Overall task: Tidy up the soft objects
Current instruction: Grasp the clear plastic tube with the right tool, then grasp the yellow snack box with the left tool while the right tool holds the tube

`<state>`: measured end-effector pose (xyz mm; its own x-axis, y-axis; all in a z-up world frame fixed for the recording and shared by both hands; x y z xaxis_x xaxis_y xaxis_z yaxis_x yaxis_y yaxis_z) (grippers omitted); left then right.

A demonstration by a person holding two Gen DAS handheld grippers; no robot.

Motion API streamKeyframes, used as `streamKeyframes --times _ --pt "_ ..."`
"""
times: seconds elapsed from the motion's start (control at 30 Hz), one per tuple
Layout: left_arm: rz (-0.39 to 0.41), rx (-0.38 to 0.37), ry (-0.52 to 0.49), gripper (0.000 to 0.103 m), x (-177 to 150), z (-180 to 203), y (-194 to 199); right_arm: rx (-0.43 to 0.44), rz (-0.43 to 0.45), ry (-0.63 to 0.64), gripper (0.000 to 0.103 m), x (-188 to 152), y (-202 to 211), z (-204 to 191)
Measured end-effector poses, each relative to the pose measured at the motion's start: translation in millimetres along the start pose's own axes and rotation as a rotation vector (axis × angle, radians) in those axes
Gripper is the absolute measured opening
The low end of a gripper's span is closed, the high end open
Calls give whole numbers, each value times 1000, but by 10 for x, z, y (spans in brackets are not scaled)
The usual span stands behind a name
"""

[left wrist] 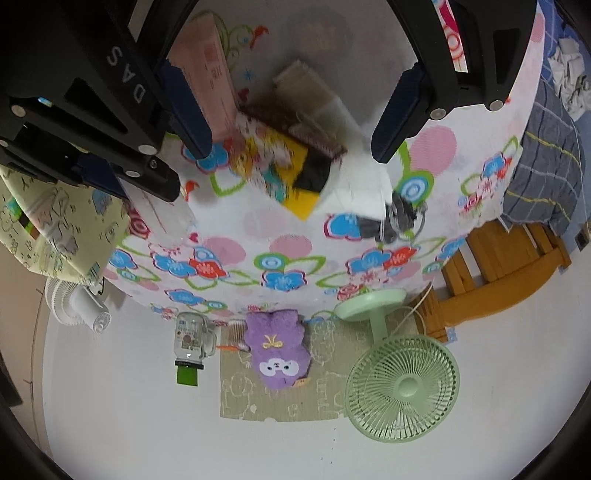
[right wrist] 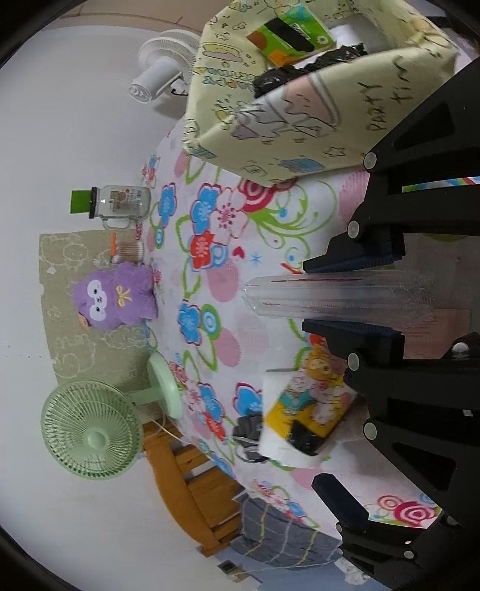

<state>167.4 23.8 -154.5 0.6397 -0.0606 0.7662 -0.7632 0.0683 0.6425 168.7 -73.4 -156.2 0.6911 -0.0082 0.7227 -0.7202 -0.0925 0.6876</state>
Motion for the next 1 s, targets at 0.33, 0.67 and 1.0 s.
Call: streamKeyframes --times 0.33,0.67,1.0 --pt "-24 -21 -9 90 90 52 -202 -24 -16 -31 27 102 -152 95" --pt "-46 -27 0 79 91 39 -327 -19 -39 -42 28 118 -295 119" --pt "-49 -18 -1 58 73 30 -351 -33 -58 -37 28 107 -365 115"
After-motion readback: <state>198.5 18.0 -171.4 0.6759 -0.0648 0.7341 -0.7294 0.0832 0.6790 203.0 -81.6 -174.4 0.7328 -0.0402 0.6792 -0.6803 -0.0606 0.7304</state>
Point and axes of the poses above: each gripper's, at about its wrist camera, not at the fingertips, and y roughly against the way its jaws point, z to its right, x to its top, the point moved 6 cm from there along -y, roughly the way its jaws point, and after that the axes turned 4 degrees about y, right-handed, at the moved point
